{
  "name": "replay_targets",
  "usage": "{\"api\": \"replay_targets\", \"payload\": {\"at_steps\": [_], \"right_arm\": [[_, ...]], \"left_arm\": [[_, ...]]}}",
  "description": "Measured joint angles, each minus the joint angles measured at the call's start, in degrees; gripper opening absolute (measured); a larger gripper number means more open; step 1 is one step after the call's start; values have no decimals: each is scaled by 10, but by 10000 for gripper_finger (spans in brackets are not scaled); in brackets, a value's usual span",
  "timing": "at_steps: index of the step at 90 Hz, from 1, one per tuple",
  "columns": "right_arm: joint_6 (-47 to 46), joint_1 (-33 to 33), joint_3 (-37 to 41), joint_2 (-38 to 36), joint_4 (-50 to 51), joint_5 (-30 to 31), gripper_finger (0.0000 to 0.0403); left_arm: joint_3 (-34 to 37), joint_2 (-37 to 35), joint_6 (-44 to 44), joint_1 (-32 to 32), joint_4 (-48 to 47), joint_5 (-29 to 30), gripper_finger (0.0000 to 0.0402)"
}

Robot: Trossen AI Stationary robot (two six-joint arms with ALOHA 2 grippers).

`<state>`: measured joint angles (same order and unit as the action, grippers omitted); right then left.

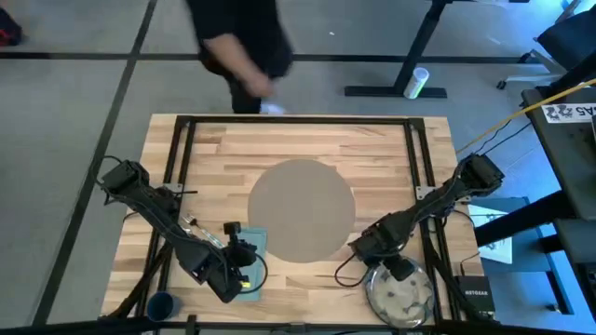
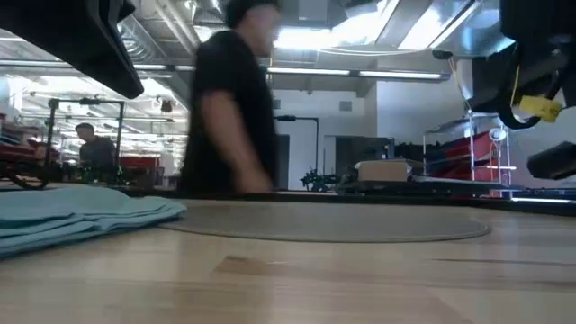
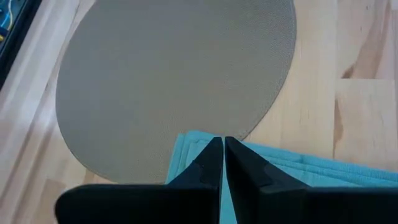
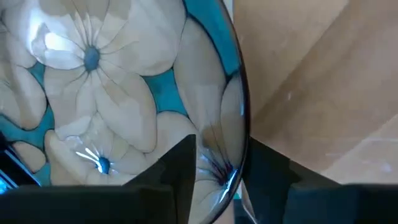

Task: Set table place
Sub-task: Put the white patterned plate on the brown tablemat

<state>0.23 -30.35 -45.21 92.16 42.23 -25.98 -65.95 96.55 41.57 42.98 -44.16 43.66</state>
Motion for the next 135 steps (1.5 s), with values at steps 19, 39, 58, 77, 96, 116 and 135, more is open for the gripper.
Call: {"api": "replay_targets", "payload": {"at_steps": [19,39,58,77,96,116,135], "right_arm": [[8,1,2,-1,4,5,17],[15,1,-11,-3,16,-2,15],[30,0,-53,-23,60,-6,2],[40,17,-91,-61,86,0,2],[36,44,-134,-88,140,16,2],[66,87,-200,-95,164,28,2],[85,148,-258,-95,163,32,2]], "left_arm": [[0,0,0,0,0,0,0],[0,0,0,0,0,0,0],[0,0,0,0,0,0,0],[0,0,-2,0,0,0,0],[0,0,-4,0,0,-1,0],[0,0,-5,0,1,-1,0],[0,0,-5,0,1,-1,0]]}}
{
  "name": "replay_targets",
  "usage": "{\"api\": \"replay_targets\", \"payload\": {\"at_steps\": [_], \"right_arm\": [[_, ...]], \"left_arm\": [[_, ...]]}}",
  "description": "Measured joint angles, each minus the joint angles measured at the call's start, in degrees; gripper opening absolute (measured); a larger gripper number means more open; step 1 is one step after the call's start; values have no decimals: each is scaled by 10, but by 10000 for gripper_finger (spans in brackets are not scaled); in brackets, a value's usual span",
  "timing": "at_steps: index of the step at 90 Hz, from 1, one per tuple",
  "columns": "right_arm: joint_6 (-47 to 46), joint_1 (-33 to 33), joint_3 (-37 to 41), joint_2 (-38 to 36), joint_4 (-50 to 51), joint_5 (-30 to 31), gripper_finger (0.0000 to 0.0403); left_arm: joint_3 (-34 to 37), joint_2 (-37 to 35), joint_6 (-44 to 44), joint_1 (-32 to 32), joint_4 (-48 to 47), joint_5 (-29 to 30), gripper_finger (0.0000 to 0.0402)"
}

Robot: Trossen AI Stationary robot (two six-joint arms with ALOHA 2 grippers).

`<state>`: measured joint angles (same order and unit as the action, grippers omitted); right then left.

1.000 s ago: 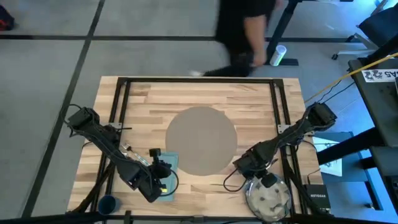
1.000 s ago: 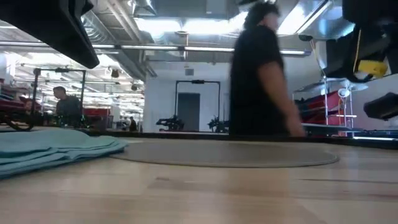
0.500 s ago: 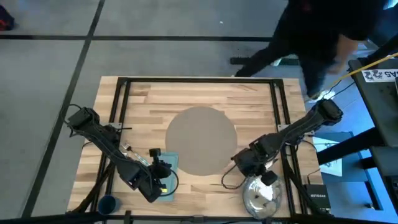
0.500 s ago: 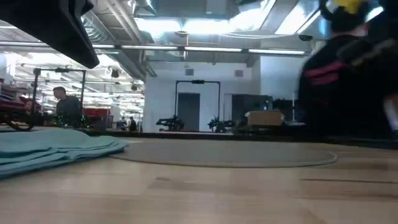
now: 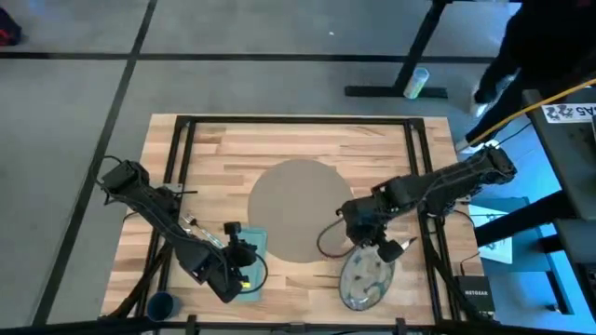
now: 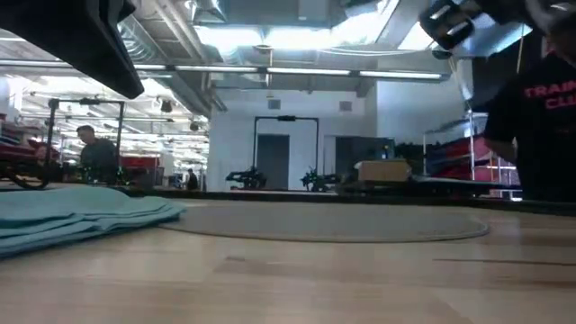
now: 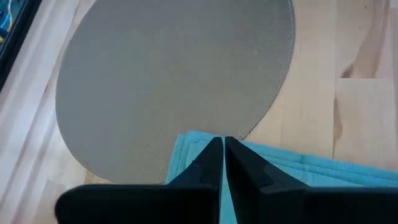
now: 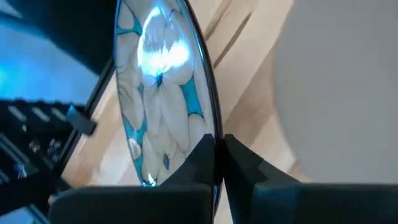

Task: Set table place
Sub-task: Put the white patterned plate on the brown tablemat

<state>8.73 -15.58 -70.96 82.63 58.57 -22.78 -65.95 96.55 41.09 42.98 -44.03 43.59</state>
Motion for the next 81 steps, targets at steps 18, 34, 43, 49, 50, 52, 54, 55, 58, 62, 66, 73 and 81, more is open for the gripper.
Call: {"api": "replay_targets", "payload": {"at_steps": [18,34,43,49,50,52,54,55,58,62,66,73,81], "right_arm": [[22,89,-14,-1,-70,33,1],[55,182,-15,16,-137,5,1],[61,227,-15,43,-190,-24,1],[52,250,-15,67,-226,-39,0],[51,253,-15,71,-234,-41,0],[48,260,-15,79,-247,-46,0],[47,267,-15,88,-258,-50,0],[47,269,-15,92,-264,-52,0],[43,276,-15,104,-280,-55,0],[38,285,-15,119,-302,-60,0],[34,292,-15,133,-321,-68,0],[26,305,-15,153,-346,-78,0],[4,321,-15,176,-358,-83,0]], "left_arm": [[0,0,-6,0,2,0,0],[0,0,-9,0,2,0,0],[0,0,-17,0,5,0,0],[0,0,-24,0,9,0,0],[0,0,-25,0,11,0,0],[0,0,-26,0,13,0,0],[0,0,-26,0,14,0,0],[0,0,-26,0,14,0,0],[0,0,-26,0,14,0,0],[0,0,-26,0,13,0,0],[0,0,-26,0,15,0,0],[0,0,-26,0,14,0,0],[0,0,-26,0,15,0,0]]}}
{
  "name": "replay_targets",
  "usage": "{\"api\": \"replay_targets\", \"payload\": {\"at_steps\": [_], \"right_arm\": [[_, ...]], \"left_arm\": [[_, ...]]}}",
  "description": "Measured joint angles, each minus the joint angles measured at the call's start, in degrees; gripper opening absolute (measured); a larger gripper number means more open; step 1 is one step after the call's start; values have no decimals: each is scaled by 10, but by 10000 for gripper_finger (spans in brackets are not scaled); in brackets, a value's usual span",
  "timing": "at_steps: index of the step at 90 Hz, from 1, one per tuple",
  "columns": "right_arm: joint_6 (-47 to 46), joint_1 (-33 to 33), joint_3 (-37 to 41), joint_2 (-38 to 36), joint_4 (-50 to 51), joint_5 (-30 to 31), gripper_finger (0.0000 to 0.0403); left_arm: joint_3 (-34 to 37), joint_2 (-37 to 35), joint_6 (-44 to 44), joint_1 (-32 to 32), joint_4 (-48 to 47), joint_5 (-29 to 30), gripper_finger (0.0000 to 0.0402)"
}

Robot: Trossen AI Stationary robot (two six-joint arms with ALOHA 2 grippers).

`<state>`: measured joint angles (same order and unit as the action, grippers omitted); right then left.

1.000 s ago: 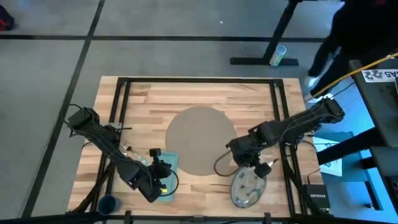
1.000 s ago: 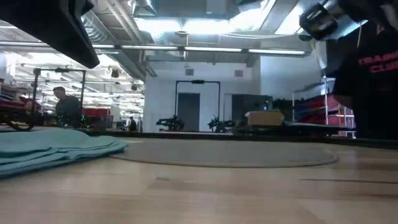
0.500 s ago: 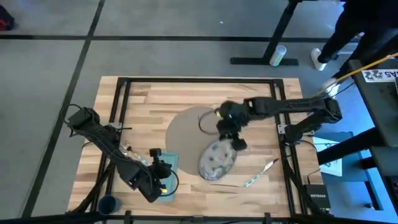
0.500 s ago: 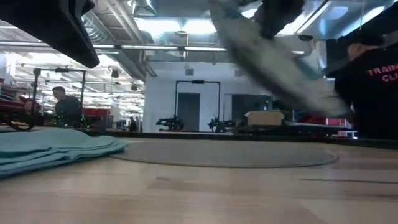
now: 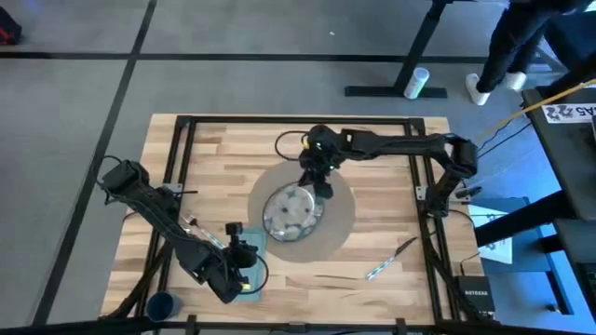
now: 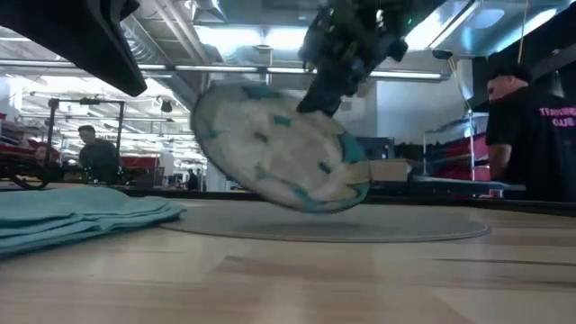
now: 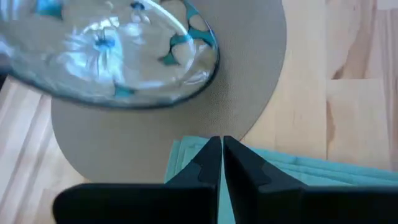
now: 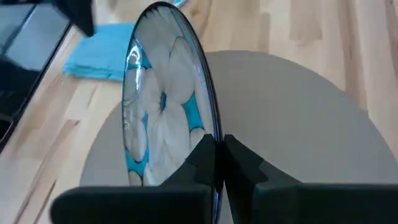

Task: Set table place
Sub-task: Put the white patterned plate on the brown tablemat

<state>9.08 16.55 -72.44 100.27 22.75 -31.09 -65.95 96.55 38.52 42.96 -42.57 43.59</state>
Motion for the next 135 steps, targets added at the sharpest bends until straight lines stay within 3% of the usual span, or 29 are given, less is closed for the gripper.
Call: {"api": "replay_targets", "payload": {"at_steps": [35,60,82,120,129,135], "right_arm": [[-33,35,0,63,-26,1,1],[-29,33,0,73,-15,36,39],[-21,34,0,73,-14,57,46],[51,33,0,73,-13,61,46],[90,33,0,73,19,63,46],[106,33,0,73,64,98,46]], "left_arm": [[0,0,0,0,0,0,0],[0,0,3,0,-2,0,0],[0,0,4,0,-3,0,0],[0,0,5,0,-4,0,0],[0,0,5,0,-4,0,0],[0,0,5,0,-9,0,0]]}}
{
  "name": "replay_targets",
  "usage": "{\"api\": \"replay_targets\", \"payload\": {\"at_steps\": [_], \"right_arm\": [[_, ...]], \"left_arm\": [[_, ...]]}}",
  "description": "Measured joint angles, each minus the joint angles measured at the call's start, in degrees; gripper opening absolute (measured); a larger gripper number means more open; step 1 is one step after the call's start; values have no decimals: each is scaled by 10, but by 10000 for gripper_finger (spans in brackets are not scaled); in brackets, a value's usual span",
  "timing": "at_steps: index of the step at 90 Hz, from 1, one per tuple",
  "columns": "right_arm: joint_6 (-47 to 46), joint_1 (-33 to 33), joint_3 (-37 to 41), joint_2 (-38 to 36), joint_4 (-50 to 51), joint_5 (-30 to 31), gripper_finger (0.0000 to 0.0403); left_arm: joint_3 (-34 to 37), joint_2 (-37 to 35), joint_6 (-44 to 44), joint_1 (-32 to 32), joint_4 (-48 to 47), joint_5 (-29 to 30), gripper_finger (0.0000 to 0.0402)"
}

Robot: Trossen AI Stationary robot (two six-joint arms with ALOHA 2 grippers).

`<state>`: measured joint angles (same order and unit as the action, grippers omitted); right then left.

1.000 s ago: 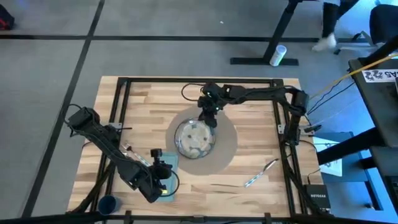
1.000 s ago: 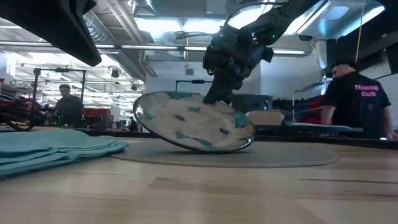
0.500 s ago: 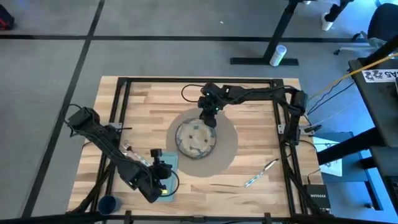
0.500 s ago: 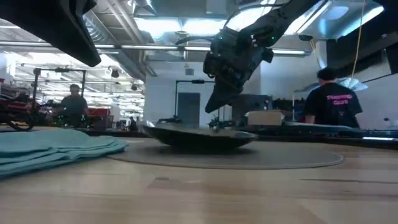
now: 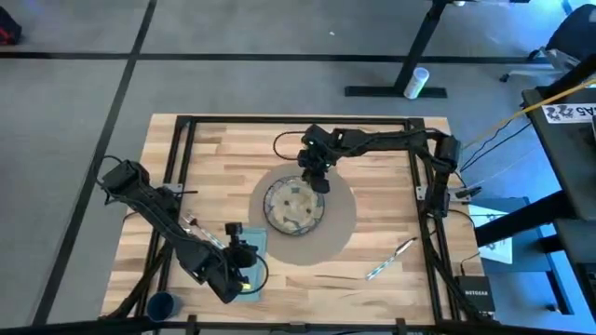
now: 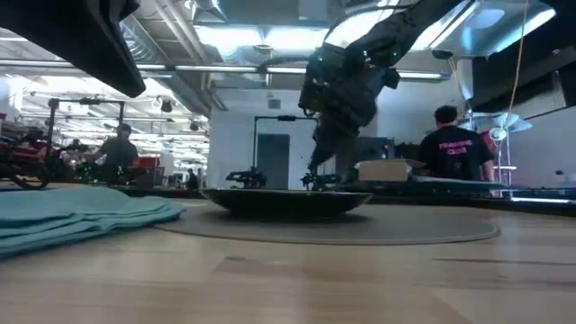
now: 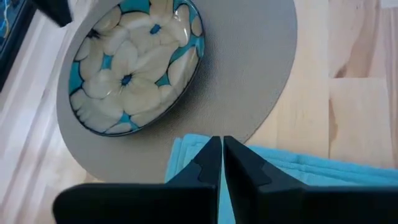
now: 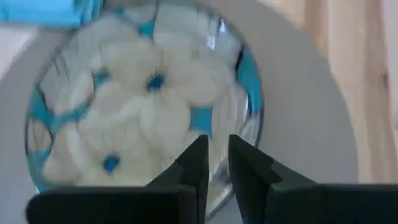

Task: Set table place
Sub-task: Put the white patterned plate on the brown tablemat

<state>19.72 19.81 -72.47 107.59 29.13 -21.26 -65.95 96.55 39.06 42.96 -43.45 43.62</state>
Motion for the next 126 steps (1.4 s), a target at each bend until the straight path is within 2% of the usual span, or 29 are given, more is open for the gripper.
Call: {"api": "replay_targets", "payload": {"at_steps": [10,14,22,29,59,83,103,126], "right_arm": [[33,0,1,0,94,96,38],[37,0,1,0,113,114,28],[49,-2,1,0,140,119,7],[56,-12,1,0,154,121,5],[46,-72,30,0,195,117,0],[25,-111,38,0,155,107,0],[16,-117,38,0,130,101,0],[15,-116,38,0,107,86,0]], "left_arm": [[0,0,45,-6,-49,8,0],[0,0,77,-12,-80,17,0],[0,0,127,-31,-139,38,0],[0,0,146,-52,-170,46,0],[83,0,193,-159,-171,22,0],[150,0,146,-238,-47,13,0],[185,0,117,-305,10,-2,0],[204,0,63,-345,105,-14,0]]}}
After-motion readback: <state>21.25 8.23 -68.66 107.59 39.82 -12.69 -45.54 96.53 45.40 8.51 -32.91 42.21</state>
